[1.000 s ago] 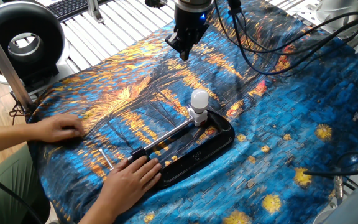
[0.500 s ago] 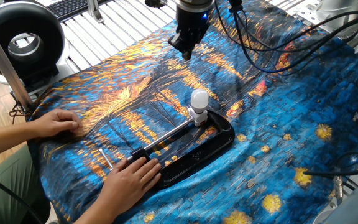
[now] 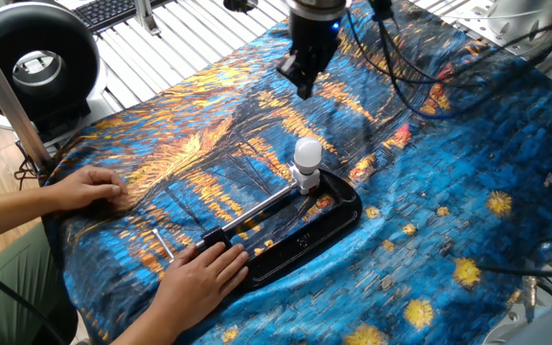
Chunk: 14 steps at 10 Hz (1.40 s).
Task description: Take out the light bulb by rotating it
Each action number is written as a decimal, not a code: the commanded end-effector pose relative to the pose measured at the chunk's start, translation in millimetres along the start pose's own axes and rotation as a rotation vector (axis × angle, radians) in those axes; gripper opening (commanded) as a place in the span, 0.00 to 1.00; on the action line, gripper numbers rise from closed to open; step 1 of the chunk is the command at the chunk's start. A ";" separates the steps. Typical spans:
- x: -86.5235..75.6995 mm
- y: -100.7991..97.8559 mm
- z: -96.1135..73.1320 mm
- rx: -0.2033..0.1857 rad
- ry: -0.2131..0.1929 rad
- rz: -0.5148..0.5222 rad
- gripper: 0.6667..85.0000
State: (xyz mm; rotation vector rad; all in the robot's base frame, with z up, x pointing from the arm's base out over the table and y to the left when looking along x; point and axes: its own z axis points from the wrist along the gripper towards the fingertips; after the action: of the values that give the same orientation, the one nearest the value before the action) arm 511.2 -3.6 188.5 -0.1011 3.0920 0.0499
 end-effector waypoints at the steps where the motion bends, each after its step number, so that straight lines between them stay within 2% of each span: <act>1: 24.0 19.8 -0.2 -0.017 -0.017 0.038 0.18; 3: 31.2 39.6 3.5 -0.014 -0.030 0.064 0.17; 5: 32.0 36.9 3.9 0.007 -0.034 0.049 0.15; 7: 33.9 41.0 4.0 -0.008 -0.027 -0.027 0.16; 10: 41.1 51.0 3.8 -0.047 -0.003 -0.175 0.32; 11: 39.1 52.0 3.7 -0.050 -0.011 -0.170 0.36; 12: 35.1 45.8 3.9 -0.025 -0.024 -0.181 0.36; 13: 32.9 48.8 3.8 -0.035 -0.034 -0.189 0.43; 14: 35.1 49.4 3.1 -0.018 -0.017 -0.202 0.50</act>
State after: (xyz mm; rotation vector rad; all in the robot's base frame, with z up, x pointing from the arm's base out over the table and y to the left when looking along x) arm 471.9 39.1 183.0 -0.3533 3.0562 0.0711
